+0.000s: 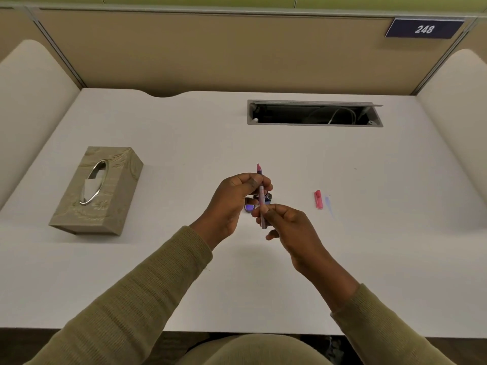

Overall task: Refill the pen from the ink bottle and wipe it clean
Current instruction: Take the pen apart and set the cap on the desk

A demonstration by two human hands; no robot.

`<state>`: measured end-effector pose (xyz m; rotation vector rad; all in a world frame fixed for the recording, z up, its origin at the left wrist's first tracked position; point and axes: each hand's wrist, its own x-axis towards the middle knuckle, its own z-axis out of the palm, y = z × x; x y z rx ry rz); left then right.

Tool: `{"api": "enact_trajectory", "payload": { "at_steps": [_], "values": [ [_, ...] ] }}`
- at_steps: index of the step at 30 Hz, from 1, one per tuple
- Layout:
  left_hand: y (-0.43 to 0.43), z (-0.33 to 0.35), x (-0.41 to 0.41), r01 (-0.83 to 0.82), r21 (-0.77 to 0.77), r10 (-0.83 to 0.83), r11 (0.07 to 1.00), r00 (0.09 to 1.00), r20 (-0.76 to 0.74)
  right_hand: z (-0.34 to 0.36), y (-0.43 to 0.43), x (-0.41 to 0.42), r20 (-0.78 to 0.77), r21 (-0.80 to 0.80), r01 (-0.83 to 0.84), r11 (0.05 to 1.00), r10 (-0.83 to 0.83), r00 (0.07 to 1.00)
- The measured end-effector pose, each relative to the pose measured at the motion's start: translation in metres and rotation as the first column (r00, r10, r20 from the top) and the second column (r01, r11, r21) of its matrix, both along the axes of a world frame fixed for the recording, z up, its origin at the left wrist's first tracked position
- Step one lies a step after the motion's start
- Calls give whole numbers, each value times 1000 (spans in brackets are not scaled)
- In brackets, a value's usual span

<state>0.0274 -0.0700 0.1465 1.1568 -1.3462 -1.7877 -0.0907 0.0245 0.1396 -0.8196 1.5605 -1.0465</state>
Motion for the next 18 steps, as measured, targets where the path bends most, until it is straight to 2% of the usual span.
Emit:
{"api": "enact_trajectory", "payload": {
  "at_steps": [6, 8, 9, 11, 14, 16, 18],
  "values": [
    [4, -2, -2, -40, 10, 39, 999, 999, 36, -8, -1, 10, -165, 12, 119, 993, -116, 980],
    [4, -3, -3, -40, 17, 39, 999, 998, 54, -8, -1, 10, -166, 7, 144, 990, -140, 976],
    [4, -2, -4, -35, 21, 33, 999, 998, 51, -7, -1, 10, -123, 21, 142, 990, -138, 983],
    [2, -1, -4, -19, 27, 18, 999, 999, 28, -4, 0, 10, 64, 91, 112, 990, -118, 991],
    [1, 1, -4, 8, 39, -9, 999, 1000, 11, -2, 1, 8, 435, 143, 60, 988, -117, 893],
    [1, 0, -4, 16, 50, -16, 999, 1000, 4, -3, 2, 7, 546, 136, 56, 989, -122, 829],
    [0, 0, -4, 15, 48, -16, 999, 1000, 13, -2, 2, 7, 577, 131, 79, 988, -141, 804]
  ]
}}
